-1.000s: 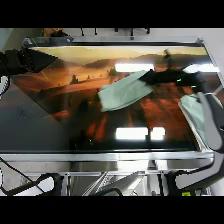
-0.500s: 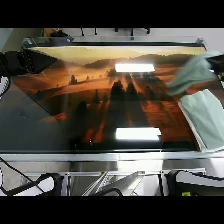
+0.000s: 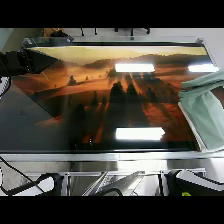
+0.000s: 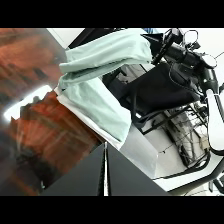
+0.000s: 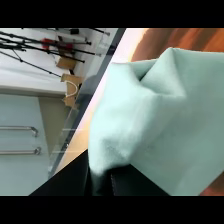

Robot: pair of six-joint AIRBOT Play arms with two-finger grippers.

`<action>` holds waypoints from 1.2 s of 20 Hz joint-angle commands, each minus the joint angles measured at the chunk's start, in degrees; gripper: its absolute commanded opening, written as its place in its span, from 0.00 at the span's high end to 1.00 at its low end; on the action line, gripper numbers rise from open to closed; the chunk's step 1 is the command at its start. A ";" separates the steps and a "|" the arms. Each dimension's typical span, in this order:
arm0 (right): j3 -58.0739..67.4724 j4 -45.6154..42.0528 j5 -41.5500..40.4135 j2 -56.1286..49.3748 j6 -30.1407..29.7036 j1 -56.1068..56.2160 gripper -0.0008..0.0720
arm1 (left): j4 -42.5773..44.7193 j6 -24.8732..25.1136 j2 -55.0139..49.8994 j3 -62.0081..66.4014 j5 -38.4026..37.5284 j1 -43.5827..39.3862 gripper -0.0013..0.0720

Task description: Fold the shirts.

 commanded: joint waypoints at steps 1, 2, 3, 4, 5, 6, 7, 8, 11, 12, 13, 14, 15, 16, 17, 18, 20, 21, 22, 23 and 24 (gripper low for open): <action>0.11 0.57 -0.55 0.52 -0.61 -1.07 0.96 | 0.00 0.07 -0.04 0.04 -0.02 0.07 0.95; 0.09 0.46 -0.52 0.76 -0.59 -1.07 0.96 | 0.00 0.07 -0.04 0.04 -0.02 0.07 0.95; 0.09 -0.17 -0.52 1.18 -0.55 -1.07 0.96 | 0.00 0.07 -0.04 0.04 -0.02 0.07 0.95; 0.09 -2.16 -0.55 1.77 0.42 -1.14 0.96 | 0.00 0.07 -0.04 0.04 -0.04 0.07 0.95; 0.09 -5.49 -0.33 2.58 2.16 -1.70 0.96 | 0.00 0.07 -0.04 0.04 -0.04 0.07 0.95; 0.09 -10.34 0.42 3.58 4.52 -2.58 0.96 | 0.00 0.07 -0.04 0.04 -0.07 0.07 0.95; 0.09 -16.37 1.92 4.63 7.02 -3.67 0.96 | 0.00 0.07 -0.04 0.04 -0.07 0.07 0.95; 0.07 -22.64 4.26 5.55 8.92 -4.59 0.96 | 0.00 0.09 -0.04 0.04 -0.11 0.07 0.95; -3.80 -43.47 9.84 8.09 12.28 -5.05 0.96 | -0.02 1.11 -0.07 0.04 -0.39 0.07 0.95; -6.73 -46.97 10.54 8.90 12.66 -5.07 0.96 | -0.02 1.60 -0.04 0.04 -0.39 0.07 0.95; -10.34 -49.94 10.91 9.66 12.70 -5.07 0.96 | -0.02 1.60 -0.07 0.04 -0.39 0.07 0.95; -14.08 -51.56 10.73 10.27 12.81 -5.07 0.96 | -0.02 1.60 -0.09 0.04 -0.39 0.07 0.95; -17.88 -52.83 10.27 10.54 13.77 -5.11 0.96 | -0.02 1.60 -0.11 0.04 -0.39 0.07 0.95; -21.00 -53.46 9.05 10.43 14.01 -5.20 0.96 | -0.02 1.62 -0.22 0.04 -0.39 0.07 0.95; -23.98 -53.57 6.56 10.21 14.01 -5.20 0.96 | -0.02 1.62 -0.39 0.04 -0.39 0.07 0.95; -26.32 -53.53 3.67 9.77 13.99 -5.18 0.95 | -0.07 1.62 -0.70 0.04 -0.44 0.07 0.95; -27.76 -53.77 0.57 7.98 13.94 -5.18 0.95 | -0.09 1.51 -1.60 0.04 -0.48 0.07 0.95; -27.74 -53.77 -0.07 7.02 13.62 -5.22 0.95 | -0.09 1.33 -2.10 0.04 -0.61 0.07 0.95; -27.74 -53.72 -0.26 6.36 12.59 -5.22 0.93 | -0.09 0.83 -2.51 0.04 -0.98 0.07 0.95; -27.74 -53.75 -0.13 5.86 10.80 -5.22 0.61 | -0.11 0.83 -2.93 0.04 -1.57 0.07 0.95; -27.69 -53.75 -0.13 5.75 8.57 -5.22 0.18 | -0.13 0.83 -3.37 0.04 -1.86 0.07 0.95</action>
